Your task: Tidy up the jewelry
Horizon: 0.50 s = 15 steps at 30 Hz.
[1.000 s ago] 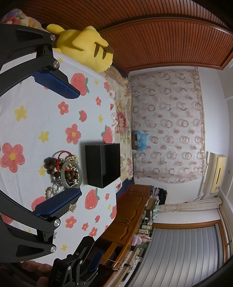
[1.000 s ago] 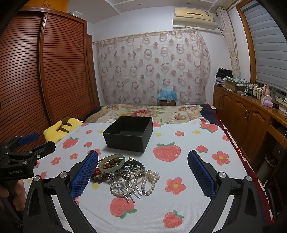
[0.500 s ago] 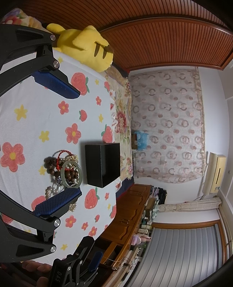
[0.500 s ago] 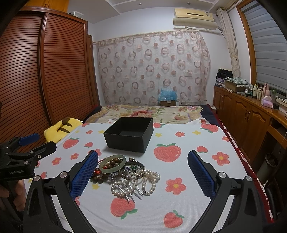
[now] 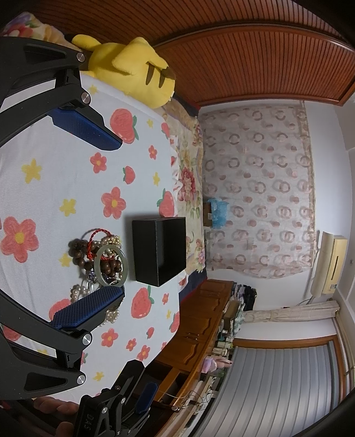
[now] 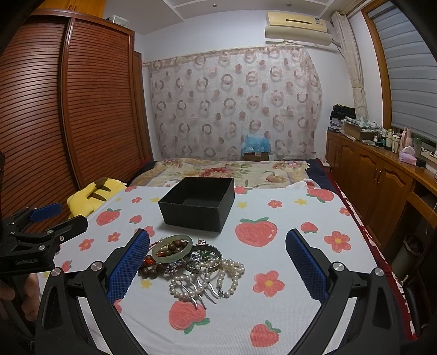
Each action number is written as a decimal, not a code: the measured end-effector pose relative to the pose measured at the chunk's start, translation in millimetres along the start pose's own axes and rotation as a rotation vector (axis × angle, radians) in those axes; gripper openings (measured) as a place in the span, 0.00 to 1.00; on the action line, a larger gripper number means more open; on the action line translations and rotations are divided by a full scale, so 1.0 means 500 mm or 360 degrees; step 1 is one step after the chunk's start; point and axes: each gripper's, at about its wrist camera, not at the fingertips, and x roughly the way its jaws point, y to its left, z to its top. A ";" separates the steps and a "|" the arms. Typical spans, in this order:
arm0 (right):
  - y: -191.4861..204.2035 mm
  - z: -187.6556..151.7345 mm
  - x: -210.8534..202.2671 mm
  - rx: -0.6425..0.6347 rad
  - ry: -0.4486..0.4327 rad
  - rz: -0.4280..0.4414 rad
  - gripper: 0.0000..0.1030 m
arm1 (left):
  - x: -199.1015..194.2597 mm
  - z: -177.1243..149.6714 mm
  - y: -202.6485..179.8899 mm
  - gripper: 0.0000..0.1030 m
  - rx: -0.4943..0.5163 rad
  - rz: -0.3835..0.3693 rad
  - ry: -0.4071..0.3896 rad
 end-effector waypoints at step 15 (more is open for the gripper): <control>-0.012 -0.033 0.039 -0.0005 0.0095 0.0032 0.98 | 0.087 -0.049 -0.018 0.94 0.0069 -0.0081 0.0252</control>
